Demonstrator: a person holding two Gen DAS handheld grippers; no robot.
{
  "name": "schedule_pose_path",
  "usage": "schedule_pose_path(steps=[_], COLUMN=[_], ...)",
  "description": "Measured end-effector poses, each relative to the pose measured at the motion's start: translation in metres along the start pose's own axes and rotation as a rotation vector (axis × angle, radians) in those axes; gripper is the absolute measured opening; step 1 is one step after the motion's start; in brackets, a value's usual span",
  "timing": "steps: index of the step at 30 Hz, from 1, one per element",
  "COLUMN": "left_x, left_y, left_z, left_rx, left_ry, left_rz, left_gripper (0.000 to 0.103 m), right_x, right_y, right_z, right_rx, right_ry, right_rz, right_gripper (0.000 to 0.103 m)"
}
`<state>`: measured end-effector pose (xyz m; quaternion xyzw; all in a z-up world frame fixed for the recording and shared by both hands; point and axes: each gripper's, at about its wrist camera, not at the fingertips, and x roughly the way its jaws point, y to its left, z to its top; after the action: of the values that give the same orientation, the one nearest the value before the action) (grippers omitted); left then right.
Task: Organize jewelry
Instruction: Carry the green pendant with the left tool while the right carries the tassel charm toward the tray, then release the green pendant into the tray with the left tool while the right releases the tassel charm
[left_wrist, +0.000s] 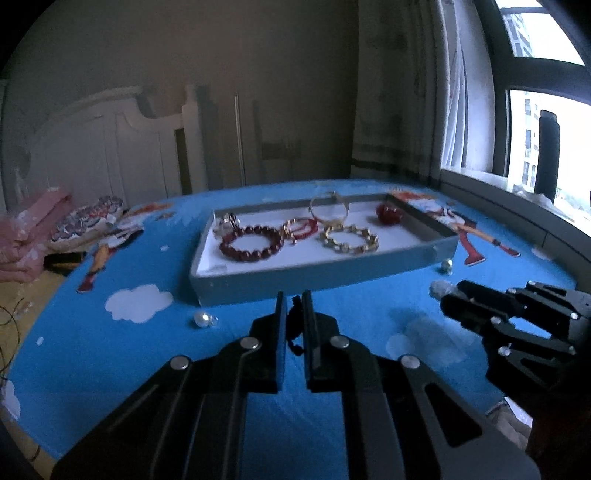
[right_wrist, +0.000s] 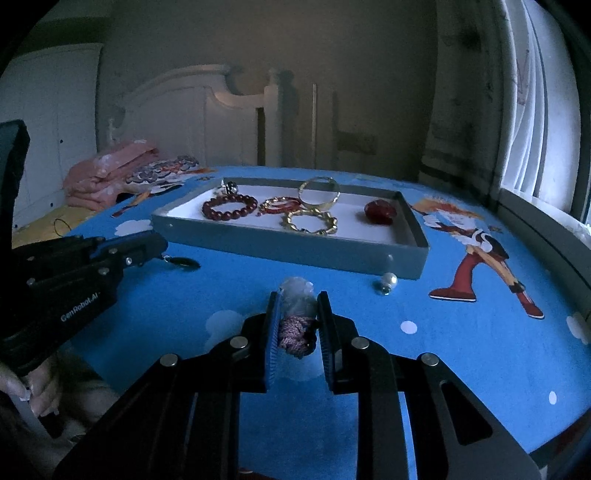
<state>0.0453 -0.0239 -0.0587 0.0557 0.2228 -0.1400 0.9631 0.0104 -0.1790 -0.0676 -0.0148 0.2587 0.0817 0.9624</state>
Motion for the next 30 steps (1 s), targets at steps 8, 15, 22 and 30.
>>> schedule_pose_path(steps=[8, 15, 22, 30], left_x=[-0.009, -0.001, -0.009, 0.012], left_y=[-0.002, -0.002, 0.0, 0.009], left_z=[0.015, 0.036, 0.07, 0.093], left_rx=[0.002, 0.0, -0.003, -0.023], left_ry=[-0.032, -0.035, -0.111, -0.091], left_rz=[0.011, 0.027, 0.034, 0.047], left_gripper=[0.008, 0.008, 0.008, 0.008], right_x=[-0.005, 0.005, 0.009, 0.027], right_y=[0.002, 0.002, 0.001, 0.002], right_z=[0.009, 0.025, 0.05, 0.072], right_rx=[0.019, 0.01, 0.017, 0.0], right_ry=[-0.01, 0.006, -0.023, -0.018], right_rz=[0.008, -0.01, -0.028, -0.012], right_gripper=[0.021, 0.021, 0.021, 0.021])
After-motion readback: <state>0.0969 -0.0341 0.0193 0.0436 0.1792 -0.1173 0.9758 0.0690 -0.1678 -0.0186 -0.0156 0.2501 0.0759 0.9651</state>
